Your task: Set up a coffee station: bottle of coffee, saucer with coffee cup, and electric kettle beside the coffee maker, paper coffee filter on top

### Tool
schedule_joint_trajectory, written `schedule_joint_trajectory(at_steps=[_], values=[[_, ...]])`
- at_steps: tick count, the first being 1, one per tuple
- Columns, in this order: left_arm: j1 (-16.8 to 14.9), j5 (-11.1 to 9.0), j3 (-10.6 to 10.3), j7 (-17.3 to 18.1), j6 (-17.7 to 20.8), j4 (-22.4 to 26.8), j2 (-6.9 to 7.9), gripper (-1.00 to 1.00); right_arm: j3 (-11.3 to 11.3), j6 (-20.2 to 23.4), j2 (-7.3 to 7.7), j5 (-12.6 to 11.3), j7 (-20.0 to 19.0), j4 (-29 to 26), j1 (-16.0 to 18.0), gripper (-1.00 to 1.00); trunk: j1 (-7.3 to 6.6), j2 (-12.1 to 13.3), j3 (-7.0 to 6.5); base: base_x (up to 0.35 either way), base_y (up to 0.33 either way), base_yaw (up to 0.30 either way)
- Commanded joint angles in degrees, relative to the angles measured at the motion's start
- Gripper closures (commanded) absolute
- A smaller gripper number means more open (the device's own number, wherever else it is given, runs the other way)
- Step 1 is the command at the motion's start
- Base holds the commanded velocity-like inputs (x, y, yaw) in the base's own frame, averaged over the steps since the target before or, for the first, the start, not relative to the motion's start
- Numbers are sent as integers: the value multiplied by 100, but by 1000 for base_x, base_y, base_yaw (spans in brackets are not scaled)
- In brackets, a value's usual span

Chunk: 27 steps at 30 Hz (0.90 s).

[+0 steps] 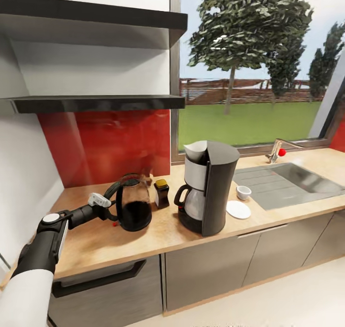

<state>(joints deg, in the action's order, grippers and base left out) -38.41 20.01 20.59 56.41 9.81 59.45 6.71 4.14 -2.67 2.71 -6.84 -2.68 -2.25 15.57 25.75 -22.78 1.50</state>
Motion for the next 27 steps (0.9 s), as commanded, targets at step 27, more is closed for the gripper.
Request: schedule_joint_trajectory(at_steps=[27], values=[[330,3,-243,11,-13,-249,-3,100,43,-23,2,-54,-22,14,7,-100,4,-14,13,27,-17,-63]])
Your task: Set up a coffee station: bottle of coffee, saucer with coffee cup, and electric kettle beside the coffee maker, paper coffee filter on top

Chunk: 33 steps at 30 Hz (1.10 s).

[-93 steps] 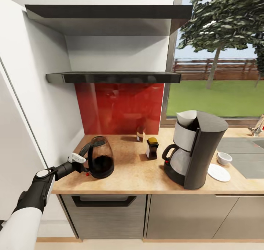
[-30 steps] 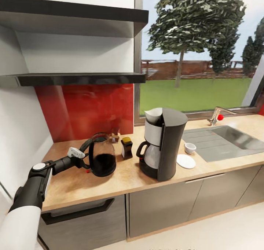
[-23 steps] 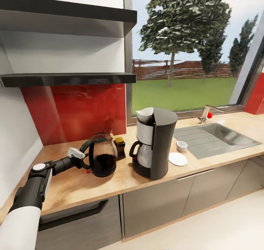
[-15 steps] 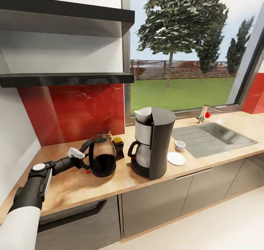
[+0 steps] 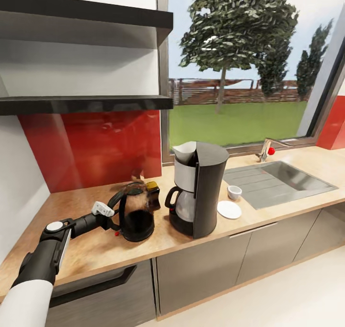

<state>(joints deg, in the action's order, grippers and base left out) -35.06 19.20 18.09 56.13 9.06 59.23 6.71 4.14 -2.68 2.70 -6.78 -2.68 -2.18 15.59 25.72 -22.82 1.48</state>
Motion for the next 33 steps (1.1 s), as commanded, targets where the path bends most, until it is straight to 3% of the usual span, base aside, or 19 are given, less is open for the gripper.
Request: schedule_joint_trajectory(at_steps=[1,21,33], values=[[-3,85,-14,29,61,-228,-3,100,43,-22,2,-60,-22,7,6,-100,7,-10,15,121,-68,0],[77,60,-53,12,61,-237,-24,100,46,-22,2,-60,-22,9,6,-100,7,-10,15,38,-57,0],[89,75,-54,14,-11,-237,-211,100,53,-31,3,-51,-22,34,6,-100,7,-10,15,0,-1,0]])
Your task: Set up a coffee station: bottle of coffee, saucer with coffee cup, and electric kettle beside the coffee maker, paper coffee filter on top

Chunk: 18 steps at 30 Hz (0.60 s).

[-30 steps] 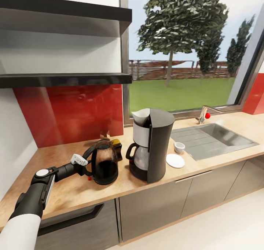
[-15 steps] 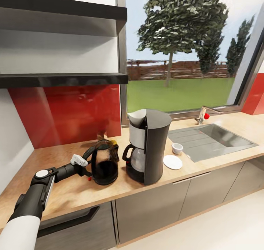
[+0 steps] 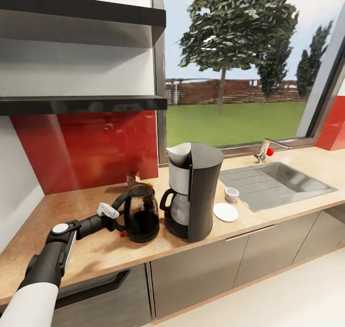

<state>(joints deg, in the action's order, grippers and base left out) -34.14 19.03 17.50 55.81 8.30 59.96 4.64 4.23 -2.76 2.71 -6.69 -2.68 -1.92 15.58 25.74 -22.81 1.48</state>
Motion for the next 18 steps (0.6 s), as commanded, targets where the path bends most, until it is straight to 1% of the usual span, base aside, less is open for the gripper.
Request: schedule_joint_trajectory(at_steps=[1,4,11,14,17,18], values=[[-2,93,6,49,63,-309,-13,100,45,-22,2,-60,-22,8,6,-100,4,-11,15,0,0,0],[2,93,8,52,59,-311,-37,100,43,-22,1,-60,-22,8,6,-100,4,-11,15,0,0,0],[4,101,-5,53,36,-482,-32,100,46,-22,1,-60,-22,8,6,-100,4,-11,15,0,0,0],[4,113,-8,48,-115,-657,-26,100,46,-22,1,-60,-22,8,6,-100,4,-11,15,0,0,0],[4,118,-15,45,-209,-733,-25,100,45,-22,1,-60,-22,8,6,-100,4,-11,15,0,0,0],[4,120,-16,44,-218,-739,-25,-100,44,-22,1,-60,-22,8,6,-100,4,-11,15,0,0,0]])
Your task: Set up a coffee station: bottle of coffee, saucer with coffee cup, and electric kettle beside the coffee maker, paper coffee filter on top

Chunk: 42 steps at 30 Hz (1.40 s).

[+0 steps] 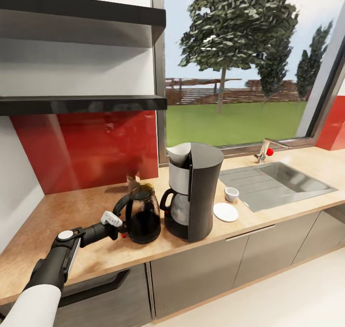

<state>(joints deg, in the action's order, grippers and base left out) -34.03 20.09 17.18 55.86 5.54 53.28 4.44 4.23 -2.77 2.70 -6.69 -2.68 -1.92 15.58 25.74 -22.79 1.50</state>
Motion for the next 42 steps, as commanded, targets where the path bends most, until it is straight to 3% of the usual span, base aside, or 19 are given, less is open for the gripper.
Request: schedule_joint_trajectory(at_steps=[1,31,42], values=[[-7,17,20,39,50,-77,-4,-100,46,-22,2,-60,-22,7,6,-100,4,-13,13,0,0,0],[62,13,45,39,17,-81,39,-100,49,-22,2,-60,-22,7,6,-100,4,-13,13,-40,1,0],[66,13,40,39,19,-81,40,-100,44,-22,2,-61,-22,7,6,-100,4,-13,13,-45,125,0]])
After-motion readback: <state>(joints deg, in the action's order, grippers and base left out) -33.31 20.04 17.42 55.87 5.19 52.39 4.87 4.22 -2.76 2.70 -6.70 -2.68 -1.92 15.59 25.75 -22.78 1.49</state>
